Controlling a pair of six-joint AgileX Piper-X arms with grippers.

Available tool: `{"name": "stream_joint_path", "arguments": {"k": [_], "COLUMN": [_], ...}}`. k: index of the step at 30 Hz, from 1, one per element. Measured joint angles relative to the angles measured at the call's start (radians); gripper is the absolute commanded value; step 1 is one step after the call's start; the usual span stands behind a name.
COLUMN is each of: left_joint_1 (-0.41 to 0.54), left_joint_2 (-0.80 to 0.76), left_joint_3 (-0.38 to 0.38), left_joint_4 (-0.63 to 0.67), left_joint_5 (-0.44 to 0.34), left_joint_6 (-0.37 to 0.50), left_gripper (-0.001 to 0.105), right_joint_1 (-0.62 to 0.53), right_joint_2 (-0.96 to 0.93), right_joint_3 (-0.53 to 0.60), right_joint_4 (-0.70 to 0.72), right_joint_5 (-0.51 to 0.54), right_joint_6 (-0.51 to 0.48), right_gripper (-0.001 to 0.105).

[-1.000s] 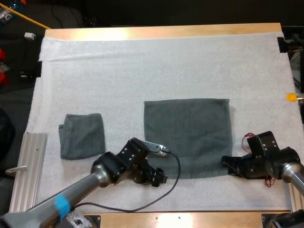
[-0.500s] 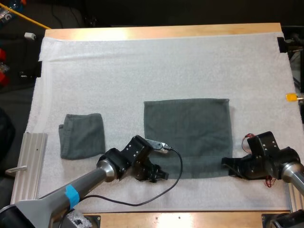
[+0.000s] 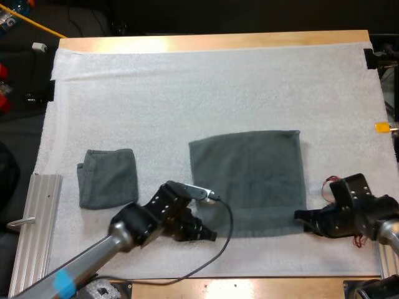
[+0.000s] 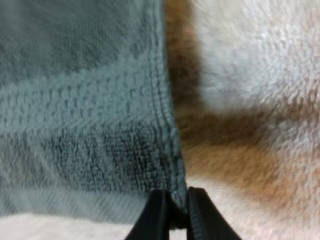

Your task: Pick towel from pile, fold and stack

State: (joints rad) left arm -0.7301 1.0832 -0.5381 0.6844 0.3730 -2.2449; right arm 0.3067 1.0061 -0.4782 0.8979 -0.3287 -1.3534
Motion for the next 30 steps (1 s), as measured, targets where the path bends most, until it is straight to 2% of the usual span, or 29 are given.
{"name": "stream_joint_path", "arguments": {"k": [4, 9, 15, 20, 25, 30], "left_joint_1": [-0.009, -0.065, -0.049, 0.093, 0.268, 0.394], "left_joint_2": [-0.128, -0.239, -0.238, -0.155, -0.026, 0.108], "left_joint_3": [-0.002, -0.024, -0.024, -0.024, -0.024, -0.024], "left_joint_4": [0.091, 0.168, 0.176, 0.108, -0.055, -0.152], "left_joint_5": [0.021, 0.034, 0.048, 0.091, 0.269, 0.410], "left_joint_6": [0.000, 0.000, 0.000, 0.000, 0.000, 0.000], "left_gripper": [0.000, 0.000, 0.000, 0.000, 0.000, 0.000], "right_joint_1": [0.000, 0.000, 0.000, 0.000, 0.000, 0.000], "right_joint_2": [-0.112, -0.233, -0.295, -0.218, -0.066, 0.076], "right_joint_3": [-0.055, -0.111, -0.120, -0.119, -0.119, -0.119], "right_joint_4": [0.123, 0.273, 0.299, 0.182, -0.052, -0.259], "right_joint_5": [0.000, -0.003, -0.027, -0.045, -0.063, -0.086], "right_joint_6": [-0.009, -0.028, 0.018, 0.118, 0.254, 0.384], "right_gripper": [0.000, 0.000, 0.000, 0.000, 0.000, 0.000]}}
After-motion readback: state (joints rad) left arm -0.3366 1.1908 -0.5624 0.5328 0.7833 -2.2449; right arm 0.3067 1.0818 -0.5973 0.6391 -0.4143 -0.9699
